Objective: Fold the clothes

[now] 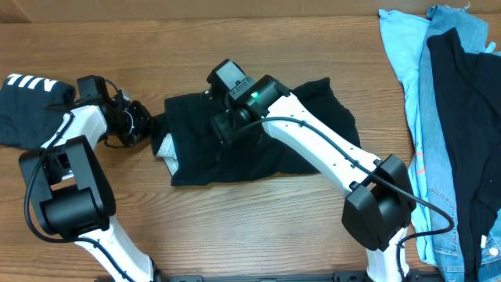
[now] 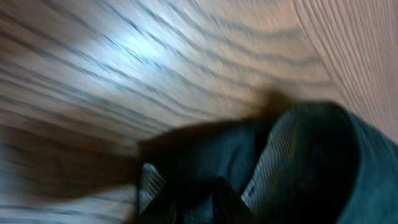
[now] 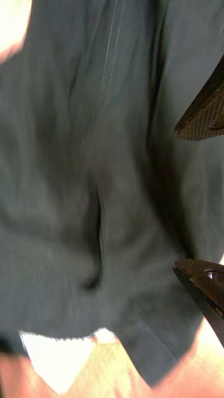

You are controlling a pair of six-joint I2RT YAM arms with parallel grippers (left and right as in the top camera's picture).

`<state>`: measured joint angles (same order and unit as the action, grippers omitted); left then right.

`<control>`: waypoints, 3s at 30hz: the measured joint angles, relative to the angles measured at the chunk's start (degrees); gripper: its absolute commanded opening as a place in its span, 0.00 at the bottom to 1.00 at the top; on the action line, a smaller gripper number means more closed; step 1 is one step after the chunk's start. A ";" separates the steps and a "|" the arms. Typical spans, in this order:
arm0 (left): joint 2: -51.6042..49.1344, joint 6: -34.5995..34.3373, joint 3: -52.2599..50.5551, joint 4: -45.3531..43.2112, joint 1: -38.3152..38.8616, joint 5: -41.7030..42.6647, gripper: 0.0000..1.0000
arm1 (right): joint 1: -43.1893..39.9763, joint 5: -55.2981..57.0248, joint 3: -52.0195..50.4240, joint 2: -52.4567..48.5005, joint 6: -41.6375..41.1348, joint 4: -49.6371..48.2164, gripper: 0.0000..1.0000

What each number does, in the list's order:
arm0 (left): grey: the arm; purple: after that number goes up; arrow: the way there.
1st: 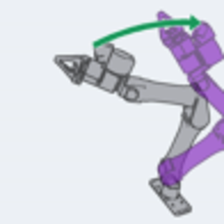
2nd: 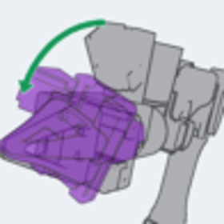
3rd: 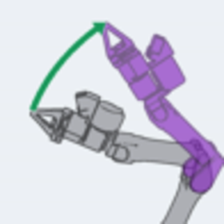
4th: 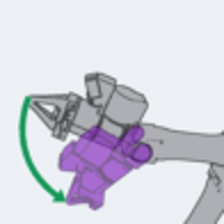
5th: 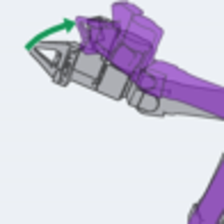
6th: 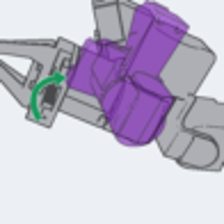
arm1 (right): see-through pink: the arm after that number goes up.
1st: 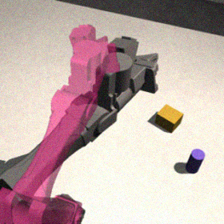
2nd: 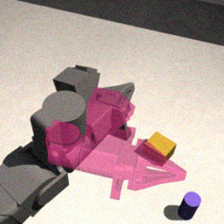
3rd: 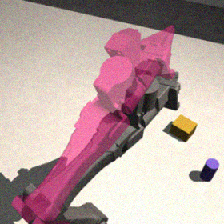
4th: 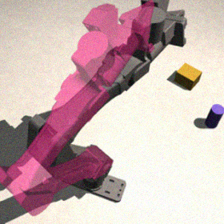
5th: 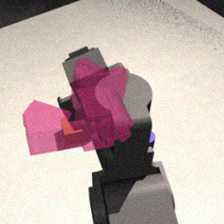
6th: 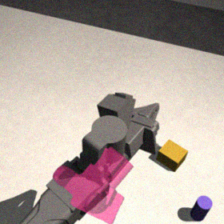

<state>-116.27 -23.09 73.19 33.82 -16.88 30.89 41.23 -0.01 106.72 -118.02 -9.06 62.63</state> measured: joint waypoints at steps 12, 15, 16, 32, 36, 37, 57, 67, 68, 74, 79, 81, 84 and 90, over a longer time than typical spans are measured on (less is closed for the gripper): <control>16.28 6.82 0.35 18.32 2.86 -5.55 0.48 | -29.42 -2.54 -0.02 0.00 -5.27 5.46 0.66; 15.89 6.71 0.35 16.76 8.37 -6.34 0.48 | -30.05 -3.21 -1.03 0.00 -4.68 5.57 0.67; 15.43 5.97 0.35 16.31 10.03 -8.02 0.48 | -29.99 -3.48 -1.29 0.00 -4.35 5.57 0.67; 6.84 -3.89 0.31 9.60 14.51 -11.41 0.04 | -29.94 -4.07 -2.54 0.00 -3.10 5.57 0.67; 6.84 -4.00 0.31 8.81 15.02 -11.17 0.04 | -29.94 -4.04 -2.54 0.00 -3.08 5.57 0.67; 6.84 -4.00 0.31 9.16 15.02 -11.17 0.04 | -29.94 -4.09 -2.54 0.00 -3.08 5.55 0.67; 18.16 -10.80 -5.60 29.92 4.33 -35.56 0.46 | -29.94 -4.07 -2.60 0.00 -2.91 8.35 0.72; 18.12 -5.55 -0.74 28.15 4.15 -31.89 0.32 | -36.33 -12.37 -4.52 0.00 2.75 12.46 0.80; 18.12 -4.15 -0.72 26.71 4.79 -31.06 0.25 | -36.35 -12.70 -4.55 0.00 2.89 12.52 0.80; 18.12 11.89 -0.57 18.71 7.63 -12.81 0.17 | -36.15 -13.25 -4.57 0.00 2.89 12.57 0.80; 17.97 21.66 -0.57 16.04 9.16 -6.45 0.19 | -36.15 -13.29 -4.59 0.00 2.91 12.68 0.80; 16.57 21.81 -0.55 12.70 9.14 -6.43 0.19 | -36.15 -13.29 -4.63 0.00 2.86 12.96 0.80; 8.81 21.59 -0.48 8.55 8.81 -6.88 0.17 | -36.15 -13.29 -4.63 0.00 2.86 13.00 0.80; 0.02 6.80 0.50 -0.87 3.10 -8.35 0.25 | -36.15 -13.29 -4.70 0.00 2.89 13.55 0.80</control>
<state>-116.25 -16.29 73.69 32.95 -13.78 22.55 5.08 -13.30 102.02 -118.02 -6.17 76.18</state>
